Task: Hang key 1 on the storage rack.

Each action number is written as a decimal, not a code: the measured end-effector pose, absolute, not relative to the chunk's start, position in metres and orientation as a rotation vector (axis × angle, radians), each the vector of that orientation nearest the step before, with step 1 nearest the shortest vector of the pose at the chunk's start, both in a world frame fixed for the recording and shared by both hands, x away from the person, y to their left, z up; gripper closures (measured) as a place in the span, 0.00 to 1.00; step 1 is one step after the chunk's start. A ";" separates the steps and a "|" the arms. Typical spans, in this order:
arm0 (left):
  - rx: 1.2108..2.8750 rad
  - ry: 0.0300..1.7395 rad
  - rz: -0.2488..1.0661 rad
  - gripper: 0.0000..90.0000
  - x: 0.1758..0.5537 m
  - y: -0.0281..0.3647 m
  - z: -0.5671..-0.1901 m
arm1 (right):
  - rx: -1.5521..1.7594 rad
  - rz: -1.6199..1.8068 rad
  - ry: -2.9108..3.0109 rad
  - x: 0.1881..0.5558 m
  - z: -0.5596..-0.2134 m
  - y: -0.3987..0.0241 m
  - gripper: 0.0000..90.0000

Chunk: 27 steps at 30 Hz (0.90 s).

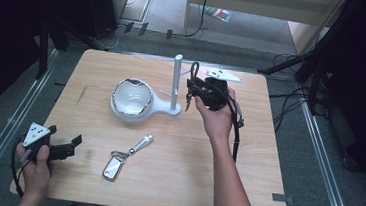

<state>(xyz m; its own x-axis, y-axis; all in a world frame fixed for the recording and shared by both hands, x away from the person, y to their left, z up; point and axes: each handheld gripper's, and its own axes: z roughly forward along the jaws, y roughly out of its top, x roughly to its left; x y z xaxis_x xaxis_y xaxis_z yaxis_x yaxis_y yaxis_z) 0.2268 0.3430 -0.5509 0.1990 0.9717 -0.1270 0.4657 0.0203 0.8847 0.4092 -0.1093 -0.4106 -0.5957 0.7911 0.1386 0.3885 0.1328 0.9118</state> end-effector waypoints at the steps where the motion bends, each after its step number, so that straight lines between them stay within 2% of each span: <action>1: 1.585 1.400 0.716 0.00 0.227 0.343 -0.551 | 1.135 1.448 2.042 0.410 -0.410 -0.109 0.78; 27: 1.585 1.399 0.718 0.00 0.227 0.343 -0.551 | 1.083 1.393 2.133 0.415 -0.418 -0.098 0.77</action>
